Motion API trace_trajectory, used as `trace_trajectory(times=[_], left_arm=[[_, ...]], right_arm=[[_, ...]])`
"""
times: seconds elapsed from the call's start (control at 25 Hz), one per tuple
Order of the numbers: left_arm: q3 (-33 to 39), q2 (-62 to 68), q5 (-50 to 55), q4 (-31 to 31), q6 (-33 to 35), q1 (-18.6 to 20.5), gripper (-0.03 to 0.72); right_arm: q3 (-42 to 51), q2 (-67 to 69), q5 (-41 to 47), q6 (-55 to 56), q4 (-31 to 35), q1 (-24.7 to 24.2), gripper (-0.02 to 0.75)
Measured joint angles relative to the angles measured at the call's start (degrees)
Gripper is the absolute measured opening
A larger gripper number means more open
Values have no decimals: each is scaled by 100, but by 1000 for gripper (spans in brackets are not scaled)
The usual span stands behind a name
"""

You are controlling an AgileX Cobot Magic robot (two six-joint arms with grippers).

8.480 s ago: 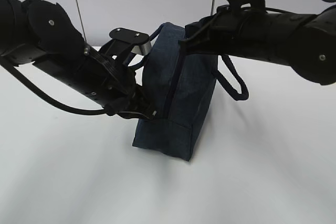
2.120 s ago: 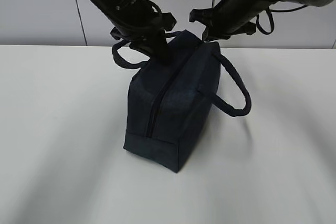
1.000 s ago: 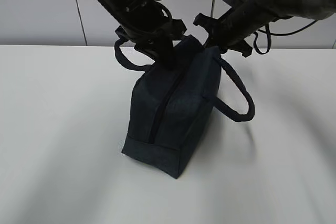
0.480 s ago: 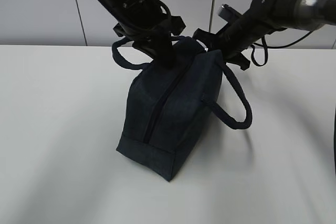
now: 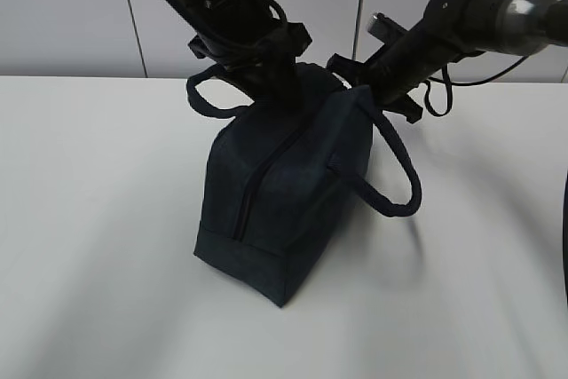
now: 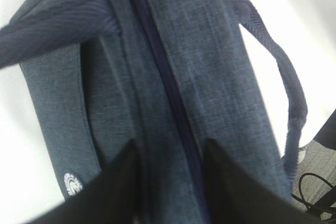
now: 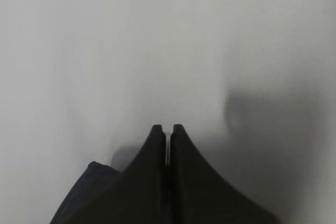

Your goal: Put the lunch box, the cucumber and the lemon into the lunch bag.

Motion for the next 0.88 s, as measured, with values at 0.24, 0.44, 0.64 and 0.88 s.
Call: trace_trajectory(times=[0.24, 0.44, 0.64, 0.88], left_arm=[[0, -24, 25, 102, -12, 21, 447], [0, -24, -195, 102, -12, 185, 452], [-50, 45, -343, 89, -12, 310, 450], [-598, 635, -379, -343, 118, 320, 447]], right_arm=[[0, 0, 35, -253, 212, 0, 0], [0, 0, 48, -458, 384, -13, 0], [0, 0, 47, -519, 391, -13, 0], [0, 0, 47, -575, 413, -13, 0]])
